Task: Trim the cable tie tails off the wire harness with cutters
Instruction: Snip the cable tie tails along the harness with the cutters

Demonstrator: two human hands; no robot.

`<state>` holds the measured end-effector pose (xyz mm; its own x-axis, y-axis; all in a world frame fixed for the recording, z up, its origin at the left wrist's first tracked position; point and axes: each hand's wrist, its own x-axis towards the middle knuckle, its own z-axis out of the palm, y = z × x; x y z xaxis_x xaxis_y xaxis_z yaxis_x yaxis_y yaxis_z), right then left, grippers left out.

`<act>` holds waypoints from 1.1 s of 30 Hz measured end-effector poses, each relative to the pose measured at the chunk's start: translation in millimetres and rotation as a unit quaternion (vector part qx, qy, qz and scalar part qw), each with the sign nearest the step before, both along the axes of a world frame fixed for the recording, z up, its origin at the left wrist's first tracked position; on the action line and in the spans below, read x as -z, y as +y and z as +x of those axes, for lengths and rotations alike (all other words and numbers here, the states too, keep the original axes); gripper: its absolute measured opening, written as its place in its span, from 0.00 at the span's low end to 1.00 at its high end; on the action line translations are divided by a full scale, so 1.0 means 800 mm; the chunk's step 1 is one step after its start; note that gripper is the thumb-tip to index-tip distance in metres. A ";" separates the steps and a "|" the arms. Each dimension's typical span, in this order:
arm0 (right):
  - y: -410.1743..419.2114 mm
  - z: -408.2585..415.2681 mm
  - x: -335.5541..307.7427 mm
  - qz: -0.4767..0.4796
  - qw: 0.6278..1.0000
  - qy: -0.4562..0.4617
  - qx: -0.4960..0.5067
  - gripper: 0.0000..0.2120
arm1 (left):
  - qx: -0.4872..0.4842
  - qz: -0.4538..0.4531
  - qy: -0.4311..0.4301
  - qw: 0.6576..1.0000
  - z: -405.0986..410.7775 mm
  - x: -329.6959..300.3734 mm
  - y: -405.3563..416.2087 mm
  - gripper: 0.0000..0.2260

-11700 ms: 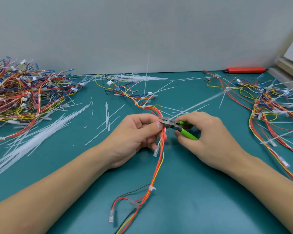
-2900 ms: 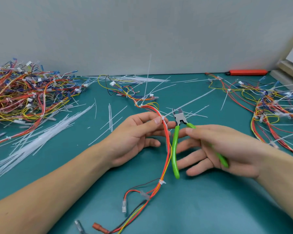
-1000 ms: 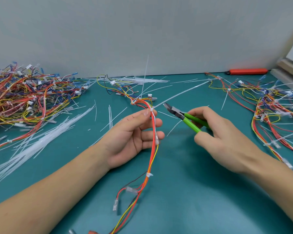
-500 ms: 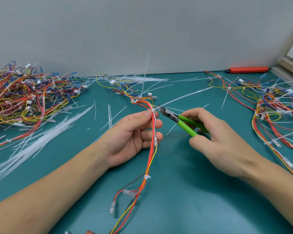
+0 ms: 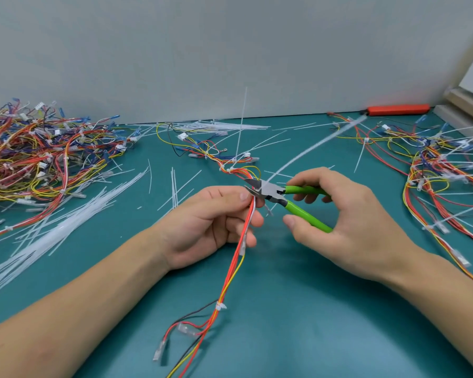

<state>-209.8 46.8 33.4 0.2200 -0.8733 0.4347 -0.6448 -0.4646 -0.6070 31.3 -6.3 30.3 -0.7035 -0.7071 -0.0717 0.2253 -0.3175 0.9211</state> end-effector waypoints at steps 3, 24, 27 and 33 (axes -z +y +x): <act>-0.003 0.000 0.002 -0.028 1.000 0.001 0.004 0.19 | 0.002 -0.006 -0.002 1.000 0.000 0.000 0.001 0.11; -0.004 0.004 0.001 -0.077 0.996 -0.017 0.035 0.17 | -0.038 -0.006 -0.010 0.999 -0.004 -0.002 0.005 0.07; -0.008 0.001 0.001 -0.093 0.995 0.007 0.028 0.22 | -0.041 -0.002 -0.017 0.999 -0.006 -0.002 0.004 0.06; -0.007 0.000 0.003 -0.084 0.996 0.001 0.025 0.21 | -0.037 -0.008 -0.023 0.999 -0.006 -0.003 0.005 0.06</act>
<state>-209.5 40.8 31.4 0.1798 -0.7976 0.5757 -0.6709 -0.5275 -0.5213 26.3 -2.6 32.6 -0.6458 -0.7581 -0.0910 0.2039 -0.2861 0.9362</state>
